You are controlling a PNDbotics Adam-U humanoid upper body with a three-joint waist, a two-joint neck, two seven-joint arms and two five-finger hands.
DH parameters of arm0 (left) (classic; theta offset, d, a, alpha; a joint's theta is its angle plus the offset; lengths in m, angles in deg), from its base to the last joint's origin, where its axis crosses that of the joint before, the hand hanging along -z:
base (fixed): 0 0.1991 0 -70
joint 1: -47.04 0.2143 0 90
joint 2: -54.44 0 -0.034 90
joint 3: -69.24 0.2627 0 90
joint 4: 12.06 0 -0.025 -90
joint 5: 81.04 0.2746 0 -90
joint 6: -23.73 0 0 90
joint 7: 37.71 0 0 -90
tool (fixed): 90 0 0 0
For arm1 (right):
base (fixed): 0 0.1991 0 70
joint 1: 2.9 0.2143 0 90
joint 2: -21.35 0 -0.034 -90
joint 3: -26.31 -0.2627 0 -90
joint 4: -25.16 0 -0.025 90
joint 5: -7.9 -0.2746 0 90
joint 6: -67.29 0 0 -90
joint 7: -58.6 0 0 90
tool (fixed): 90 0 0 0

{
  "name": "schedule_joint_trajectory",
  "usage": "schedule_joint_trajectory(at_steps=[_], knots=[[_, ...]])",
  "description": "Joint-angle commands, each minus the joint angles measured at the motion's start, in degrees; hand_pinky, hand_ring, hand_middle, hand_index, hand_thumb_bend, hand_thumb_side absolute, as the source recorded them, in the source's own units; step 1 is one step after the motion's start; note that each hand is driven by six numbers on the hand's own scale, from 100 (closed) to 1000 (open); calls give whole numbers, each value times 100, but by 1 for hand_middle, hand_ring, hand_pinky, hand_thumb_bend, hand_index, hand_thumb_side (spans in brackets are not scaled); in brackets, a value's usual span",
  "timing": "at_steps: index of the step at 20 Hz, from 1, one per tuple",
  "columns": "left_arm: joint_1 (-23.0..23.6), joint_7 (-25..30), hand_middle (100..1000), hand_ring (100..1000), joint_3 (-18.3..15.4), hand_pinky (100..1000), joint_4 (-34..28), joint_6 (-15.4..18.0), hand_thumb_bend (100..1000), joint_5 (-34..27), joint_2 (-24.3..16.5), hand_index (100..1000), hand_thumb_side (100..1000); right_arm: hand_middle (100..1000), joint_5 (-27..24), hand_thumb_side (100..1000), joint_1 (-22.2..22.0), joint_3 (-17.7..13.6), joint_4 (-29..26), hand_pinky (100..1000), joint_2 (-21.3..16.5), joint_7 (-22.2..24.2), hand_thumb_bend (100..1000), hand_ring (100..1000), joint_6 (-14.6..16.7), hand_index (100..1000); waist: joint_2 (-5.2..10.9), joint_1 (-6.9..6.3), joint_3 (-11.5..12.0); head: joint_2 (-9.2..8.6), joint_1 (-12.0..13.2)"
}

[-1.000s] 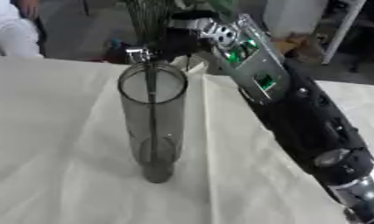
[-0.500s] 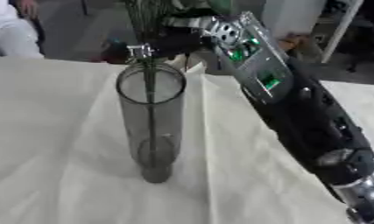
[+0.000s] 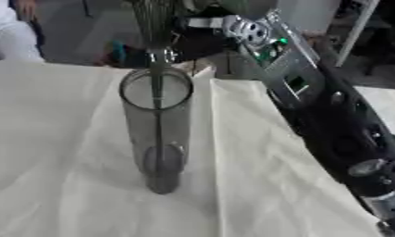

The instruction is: Arrange flowers into the vase.

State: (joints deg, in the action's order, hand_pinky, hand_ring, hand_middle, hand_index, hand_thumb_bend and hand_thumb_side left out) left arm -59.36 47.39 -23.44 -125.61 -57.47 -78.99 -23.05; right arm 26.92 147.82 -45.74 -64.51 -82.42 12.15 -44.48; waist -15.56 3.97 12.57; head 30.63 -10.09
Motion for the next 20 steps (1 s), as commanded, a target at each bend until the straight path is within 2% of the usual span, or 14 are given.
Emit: schedule_joint_trajectory(at_steps=[1, 16, 17, 18, 20], knots=[[-41, 0, 757, 683, 4, 568, -104, 18, 100, -23, -72, 908, 1000, 771, 4, 815, 38, -138, -149, 795, -225, 115, 742, 812, -17, 877, 99, -53, -9, -57, 24], [-43, -13, 758, 685, -1, 568, -104, 40, 100, -21, -71, 908, 1000, 765, -198, 843, -177, -444, -437, 801, -413, 71, 734, 809, -10, 881, 100, -134, -38, -54, 62], [-43, -15, 758, 685, -2, 568, -104, 41, 100, -20, -72, 908, 1000, 765, -221, 840, -207, -470, -468, 801, -441, 58, 695, 809, -15, 881, 100, -139, -41, -56, 65], [-43, -16, 758, 686, -3, 568, -104, 41, 100, -19, -71, 908, 1000, 764, -243, 847, -239, -496, -498, 801, -472, 43, 732, 808, -22, 881, 98, -144, -46, -58, 69], [-41, -19, 758, 686, -5, 568, -104, 43, 100, -17, -70, 908, 1000, 763, -286, 848, -310, -549, -554, 802, -542, 13, 730, 808, -37, 881, 95, -154, -55, -60, 75]])
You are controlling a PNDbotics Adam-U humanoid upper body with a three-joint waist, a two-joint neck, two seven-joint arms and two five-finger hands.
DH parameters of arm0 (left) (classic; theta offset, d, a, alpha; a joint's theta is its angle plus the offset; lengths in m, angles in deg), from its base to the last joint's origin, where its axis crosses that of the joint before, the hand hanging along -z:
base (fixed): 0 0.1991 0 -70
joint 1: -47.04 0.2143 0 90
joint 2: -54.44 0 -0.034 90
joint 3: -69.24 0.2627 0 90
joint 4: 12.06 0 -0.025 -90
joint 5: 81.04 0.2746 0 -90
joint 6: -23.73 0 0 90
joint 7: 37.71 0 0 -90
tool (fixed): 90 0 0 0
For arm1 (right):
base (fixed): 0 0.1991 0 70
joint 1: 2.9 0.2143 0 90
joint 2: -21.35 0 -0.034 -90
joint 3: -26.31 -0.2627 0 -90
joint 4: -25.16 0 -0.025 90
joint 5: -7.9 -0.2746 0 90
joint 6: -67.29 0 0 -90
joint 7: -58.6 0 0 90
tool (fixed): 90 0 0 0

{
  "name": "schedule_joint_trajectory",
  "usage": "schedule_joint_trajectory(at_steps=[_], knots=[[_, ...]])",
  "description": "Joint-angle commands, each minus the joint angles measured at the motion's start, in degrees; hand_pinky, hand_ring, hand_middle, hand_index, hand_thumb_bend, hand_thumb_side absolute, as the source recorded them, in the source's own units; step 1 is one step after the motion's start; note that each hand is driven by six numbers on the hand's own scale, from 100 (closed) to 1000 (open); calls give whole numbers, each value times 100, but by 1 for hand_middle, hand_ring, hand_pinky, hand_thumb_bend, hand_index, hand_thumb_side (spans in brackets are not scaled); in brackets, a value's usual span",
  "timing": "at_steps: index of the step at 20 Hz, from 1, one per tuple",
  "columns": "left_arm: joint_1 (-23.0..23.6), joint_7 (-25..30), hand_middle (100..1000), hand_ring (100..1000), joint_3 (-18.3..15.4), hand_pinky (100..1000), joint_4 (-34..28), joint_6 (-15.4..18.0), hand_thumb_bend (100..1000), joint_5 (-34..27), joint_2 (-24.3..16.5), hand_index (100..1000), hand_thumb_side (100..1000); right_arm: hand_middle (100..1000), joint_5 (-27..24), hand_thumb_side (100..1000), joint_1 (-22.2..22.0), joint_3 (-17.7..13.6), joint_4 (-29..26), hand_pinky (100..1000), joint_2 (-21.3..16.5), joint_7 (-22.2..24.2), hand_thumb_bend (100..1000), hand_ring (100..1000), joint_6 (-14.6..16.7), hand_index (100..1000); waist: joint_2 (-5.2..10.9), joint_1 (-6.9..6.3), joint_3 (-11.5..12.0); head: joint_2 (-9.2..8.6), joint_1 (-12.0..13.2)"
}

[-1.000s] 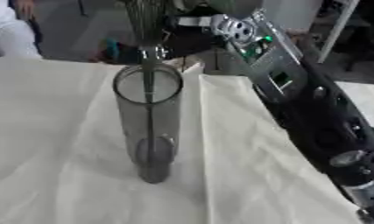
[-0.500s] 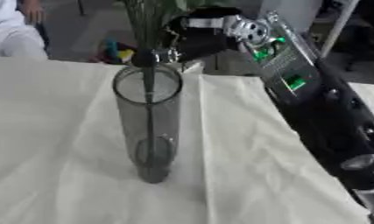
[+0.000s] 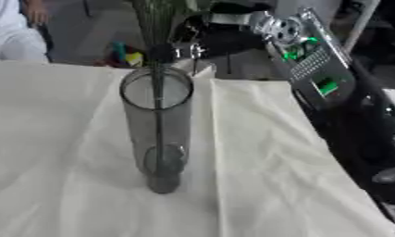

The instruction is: Arrange flowers into the vase.

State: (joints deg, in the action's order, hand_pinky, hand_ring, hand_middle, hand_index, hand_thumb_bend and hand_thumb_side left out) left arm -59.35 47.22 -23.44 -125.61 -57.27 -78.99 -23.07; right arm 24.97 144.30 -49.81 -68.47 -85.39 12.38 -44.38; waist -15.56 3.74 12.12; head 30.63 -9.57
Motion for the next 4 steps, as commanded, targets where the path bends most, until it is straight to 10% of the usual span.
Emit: schedule_joint_trajectory(at_steps=[1, 4], knots=[[-42, -4, 758, 686, -6, 568, -104, 25, 100, -16, -69, 908, 1000, 763, -110, 848, 10, -162, -183, 802, -279, -23, 730, 808, -53, 881, 94, -134, -13, -61, 25], [-41, -9, 758, 686, -11, 568, -104, 28, 100, -14, -70, 908, 1000, 763, -167, 853, -102, -231, -279, 802, -392, -62, 729, 807, -57, 881, 91, -147, -32, -70, 35]])
